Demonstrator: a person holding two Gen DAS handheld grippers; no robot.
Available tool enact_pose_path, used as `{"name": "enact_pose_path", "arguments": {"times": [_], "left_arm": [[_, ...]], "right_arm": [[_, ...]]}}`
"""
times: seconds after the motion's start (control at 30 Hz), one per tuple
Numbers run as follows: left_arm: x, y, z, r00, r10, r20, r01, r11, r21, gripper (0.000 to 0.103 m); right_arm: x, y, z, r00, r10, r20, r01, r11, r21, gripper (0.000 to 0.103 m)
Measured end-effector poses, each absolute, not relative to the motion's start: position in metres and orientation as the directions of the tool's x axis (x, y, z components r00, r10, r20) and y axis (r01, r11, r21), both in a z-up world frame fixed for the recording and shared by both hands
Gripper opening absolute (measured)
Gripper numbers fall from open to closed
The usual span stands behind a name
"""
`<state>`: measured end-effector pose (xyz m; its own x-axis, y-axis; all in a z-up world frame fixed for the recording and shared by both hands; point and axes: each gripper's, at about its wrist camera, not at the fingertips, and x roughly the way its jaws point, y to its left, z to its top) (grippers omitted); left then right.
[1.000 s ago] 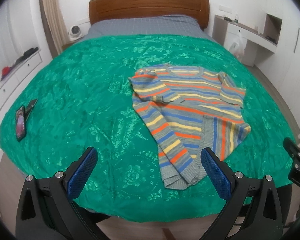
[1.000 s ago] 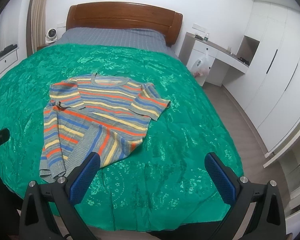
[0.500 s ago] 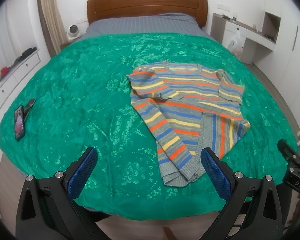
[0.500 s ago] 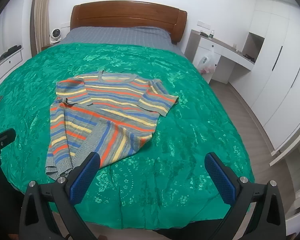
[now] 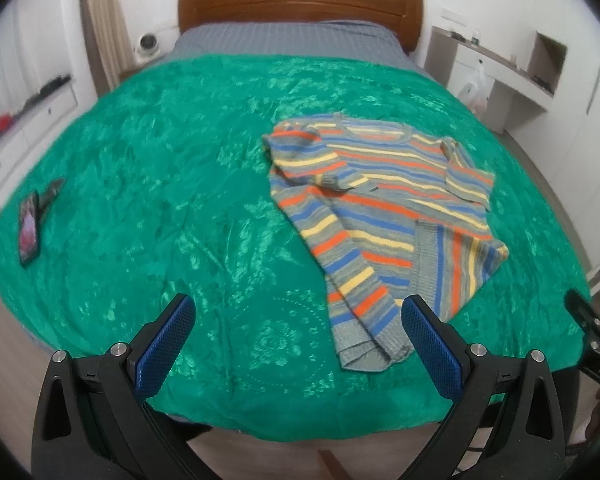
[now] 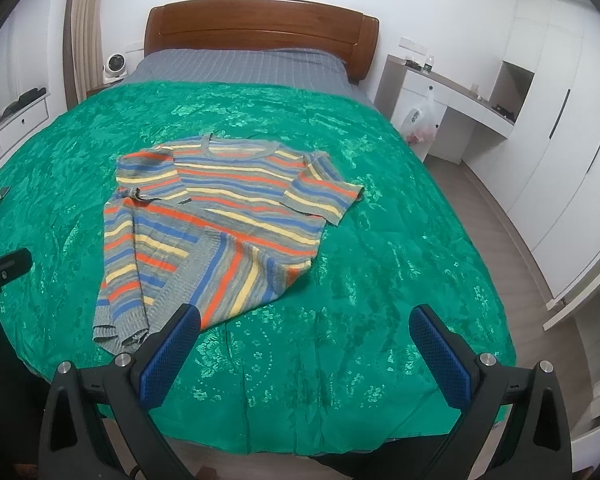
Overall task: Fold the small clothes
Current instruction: 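Move both grippers toward the ribbed hem of the striped sweater, then grasp the sweater hem with the left gripper while the right gripper grasps it too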
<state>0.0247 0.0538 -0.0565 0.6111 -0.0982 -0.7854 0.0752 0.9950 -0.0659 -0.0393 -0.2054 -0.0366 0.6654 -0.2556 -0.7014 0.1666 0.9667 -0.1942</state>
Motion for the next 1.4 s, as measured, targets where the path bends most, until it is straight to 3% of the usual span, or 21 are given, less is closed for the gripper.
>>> {"name": "enact_pose_path", "arguments": {"times": [0.13,0.3,0.57,0.6,0.63,0.67,0.7,0.73,0.87,1.07,1.17,1.23,1.27,1.3,1.33,1.4], "left_arm": [[0.029,0.067,-0.069,0.583,-0.139,-0.801,0.058,0.99,-0.13,0.103],[0.033,0.041,-0.098,0.505,-0.212,-0.837,0.149,0.976,-0.157,0.103],[0.056,-0.02,-0.151,0.408,-0.225,-0.885,0.236,0.962,-0.135,0.1],[0.06,-0.024,-0.157,0.395,-0.217,-0.892,0.229,0.964,-0.133,0.089],[0.064,-0.025,-0.163,0.378,-0.213,-0.901,0.219,0.966,-0.137,0.062],[0.068,-0.025,-0.17,0.345,-0.221,-0.912,0.208,0.966,-0.156,0.046],[0.071,-0.022,-0.174,0.322,-0.253,-0.912,0.197,0.96,-0.196,0.02],[0.07,-0.017,-0.173,0.319,-0.287,-0.903,0.187,0.953,-0.237,0.008],[0.059,0.03,-0.151,0.352,-0.394,-0.849,0.124,0.919,-0.375,0.006],[0.053,0.076,-0.14,0.371,-0.415,-0.831,0.088,0.906,-0.414,0.005],[0.052,0.079,-0.144,0.369,-0.412,-0.833,0.083,0.908,-0.412,0.005],[0.05,0.079,-0.148,0.367,-0.406,-0.837,0.085,0.911,-0.405,0.005],[0.049,0.079,-0.149,0.367,-0.406,-0.837,0.087,0.911,-0.404,0.005],[0.047,0.08,-0.149,0.366,-0.409,-0.836,0.088,0.909,-0.407,0.005],[0.044,0.082,-0.148,0.366,-0.415,-0.833,0.092,0.907,-0.411,0.004],[0.039,0.086,-0.147,0.364,-0.423,-0.829,0.098,0.903,-0.418,0.004]], "right_arm": [[-0.036,-0.21,-0.041,0.659,-0.249,-0.71,0.166,0.969,-0.185,0.103],[-0.034,-0.207,-0.047,0.652,-0.224,-0.724,0.15,0.974,-0.167,0.103],[-0.037,-0.206,-0.053,0.646,-0.224,-0.73,0.144,0.975,-0.172,0.103],[-0.037,-0.208,-0.054,0.643,-0.225,-0.732,0.146,0.974,-0.172,0.103],[-0.038,-0.209,-0.055,0.642,-0.227,-0.732,0.146,0.974,-0.174,0.103],[-0.039,-0.21,-0.055,0.643,-0.23,-0.73,0.146,0.973,-0.178,0.103],[-0.039,-0.212,-0.055,0.645,-0.233,-0.728,0.146,0.972,-0.182,0.103],[-0.039,-0.213,-0.056,0.647,-0.236,-0.725,0.145,0.972,-0.187,0.103],[-0.027,-0.219,-0.06,0.685,-0.182,-0.706,0.066,0.98,-0.188,0.103],[0.062,-0.2,-0.096,0.645,0.039,-0.763,-0.226,0.964,-0.142,0.101],[0.12,-0.182,-0.136,0.524,0.072,-0.849,-0.344,0.929,-0.133,0.081],[0.144,-0.177,-0.161,0.413,0.089,-0.906,-0.388,0.918,-0.087,0.046],[0.148,-0.177,-0.166,0.384,0.103,-0.918,-0.396,0.916,-0.063,0.024],[0.146,-0.178,-0.165,0.391,0.111,-0.914,-0.399,0.915,-0.059,0.012],[0.14,-0.181,-0.16,0.406,0.119,-0.906,-0.405,0.912,-0.062,0.006],[0.12,-0.191,-0.141,0.432,0.167,-0.886,-0.419,0.907,-0.033,0.005]]}}
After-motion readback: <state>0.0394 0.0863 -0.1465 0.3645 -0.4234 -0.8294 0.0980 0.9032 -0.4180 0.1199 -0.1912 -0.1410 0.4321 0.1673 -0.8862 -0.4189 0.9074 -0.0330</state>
